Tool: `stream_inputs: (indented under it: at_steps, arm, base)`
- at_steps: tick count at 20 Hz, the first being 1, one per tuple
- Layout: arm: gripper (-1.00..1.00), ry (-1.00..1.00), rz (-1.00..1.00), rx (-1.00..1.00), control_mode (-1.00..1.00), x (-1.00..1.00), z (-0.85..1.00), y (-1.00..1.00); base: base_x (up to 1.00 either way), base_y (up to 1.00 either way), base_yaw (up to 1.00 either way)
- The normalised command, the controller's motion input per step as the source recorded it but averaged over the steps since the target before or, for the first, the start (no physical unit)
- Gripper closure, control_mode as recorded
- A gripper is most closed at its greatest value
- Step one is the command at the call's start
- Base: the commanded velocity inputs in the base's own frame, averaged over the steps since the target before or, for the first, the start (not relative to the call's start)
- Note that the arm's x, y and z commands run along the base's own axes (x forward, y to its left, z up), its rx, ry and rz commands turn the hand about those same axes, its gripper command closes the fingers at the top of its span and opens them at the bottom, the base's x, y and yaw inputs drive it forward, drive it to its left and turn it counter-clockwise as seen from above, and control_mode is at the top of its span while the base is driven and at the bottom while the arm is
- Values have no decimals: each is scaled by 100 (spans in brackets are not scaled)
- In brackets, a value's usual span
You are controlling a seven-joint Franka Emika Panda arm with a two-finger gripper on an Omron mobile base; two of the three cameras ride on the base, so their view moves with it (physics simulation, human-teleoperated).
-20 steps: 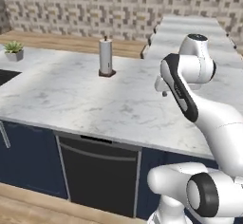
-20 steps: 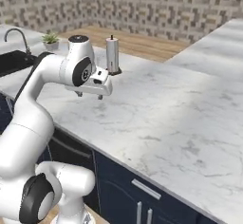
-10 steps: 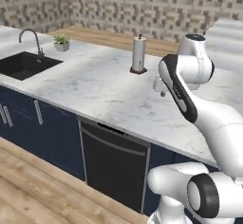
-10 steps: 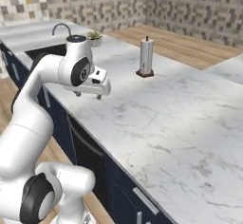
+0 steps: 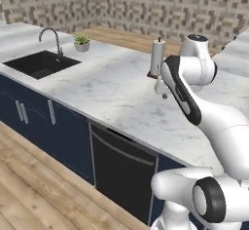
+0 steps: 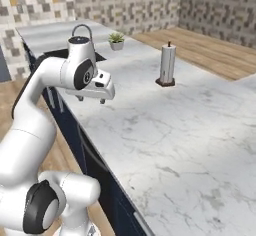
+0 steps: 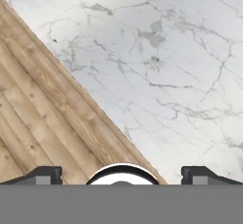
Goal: Open the dishwasher door and pull out the top rack.
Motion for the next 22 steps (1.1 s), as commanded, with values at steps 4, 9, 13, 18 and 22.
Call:
stream_inputs:
  at_steps: [4, 9, 13, 18, 22]
  arm:
    - [-100, 0, 0, 0, 100, 0, 0, 0]
    - [-100, 0, 0, 0, 100, 0, 0, 0]
    - [-100, 0, 0, 0, 100, 0, 0, 0]
    - [-100, 0, 0, 0, 100, 0, 0, 0]
    - [-100, 0, 0, 0, 100, 0, 0, 0]
  base:
    - [11, -27, 28]
    - [0, -3, 14]
    - [0, 0, 1]
    - [0, 0, 2]
    - [0, 0, 2]
